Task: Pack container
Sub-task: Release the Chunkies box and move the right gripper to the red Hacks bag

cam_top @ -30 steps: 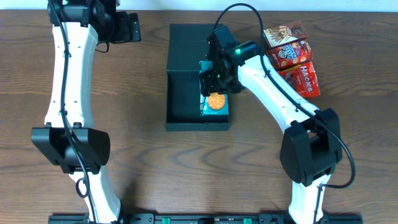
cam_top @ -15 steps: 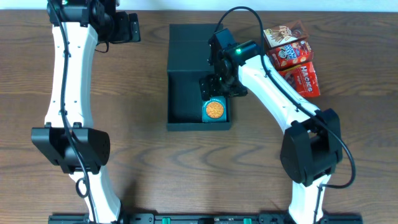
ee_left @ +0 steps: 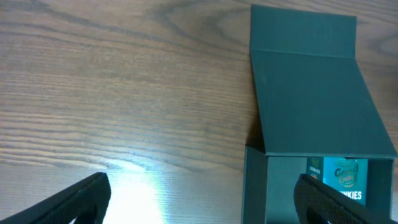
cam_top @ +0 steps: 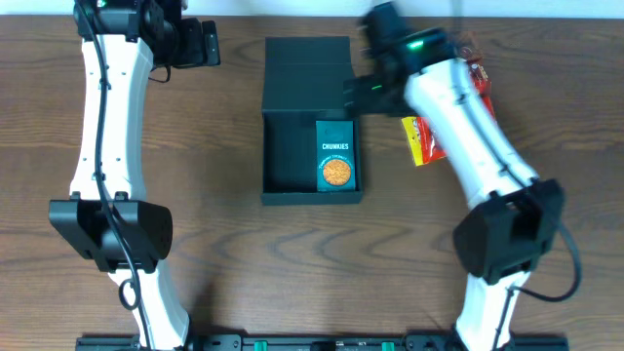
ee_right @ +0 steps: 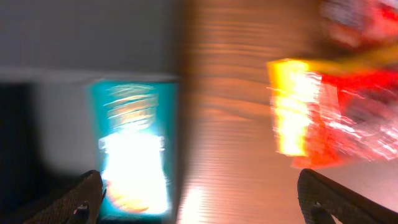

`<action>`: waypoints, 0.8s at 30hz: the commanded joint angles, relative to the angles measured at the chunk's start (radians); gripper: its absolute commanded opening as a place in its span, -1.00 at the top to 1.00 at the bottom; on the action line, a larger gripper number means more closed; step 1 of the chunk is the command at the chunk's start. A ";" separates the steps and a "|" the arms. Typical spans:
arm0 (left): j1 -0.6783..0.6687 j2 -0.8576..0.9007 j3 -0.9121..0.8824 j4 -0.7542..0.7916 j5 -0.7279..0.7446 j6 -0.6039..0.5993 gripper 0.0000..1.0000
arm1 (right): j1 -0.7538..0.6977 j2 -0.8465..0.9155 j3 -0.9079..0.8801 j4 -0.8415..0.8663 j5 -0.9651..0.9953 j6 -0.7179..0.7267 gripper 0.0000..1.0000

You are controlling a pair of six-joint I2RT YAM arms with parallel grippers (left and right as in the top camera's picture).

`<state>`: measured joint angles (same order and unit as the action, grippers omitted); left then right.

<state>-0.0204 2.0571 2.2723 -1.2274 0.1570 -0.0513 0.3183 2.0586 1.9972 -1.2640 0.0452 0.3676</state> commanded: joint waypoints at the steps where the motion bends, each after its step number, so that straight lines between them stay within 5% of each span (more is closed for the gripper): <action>1: 0.003 -0.001 0.002 -0.003 -0.002 0.007 -0.91 | -0.167 0.000 -0.010 -0.015 -0.039 0.233 -0.95; 9: 0.003 -0.001 0.002 -0.003 -0.003 0.007 -0.91 | -0.354 0.082 -0.037 0.039 -0.179 0.374 -0.94; 20: 0.003 -0.001 0.002 -0.002 -0.003 0.023 -0.91 | -0.408 0.232 -0.037 0.098 -0.178 0.280 -0.84; 24: 0.003 -0.001 0.002 0.002 -0.003 0.023 -0.91 | -0.426 0.235 -0.037 0.124 -0.185 0.259 -0.39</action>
<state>-0.0204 2.0571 2.2723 -1.2259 0.1570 -0.0471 -0.0864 2.2951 1.9556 -1.1484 -0.1394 0.6590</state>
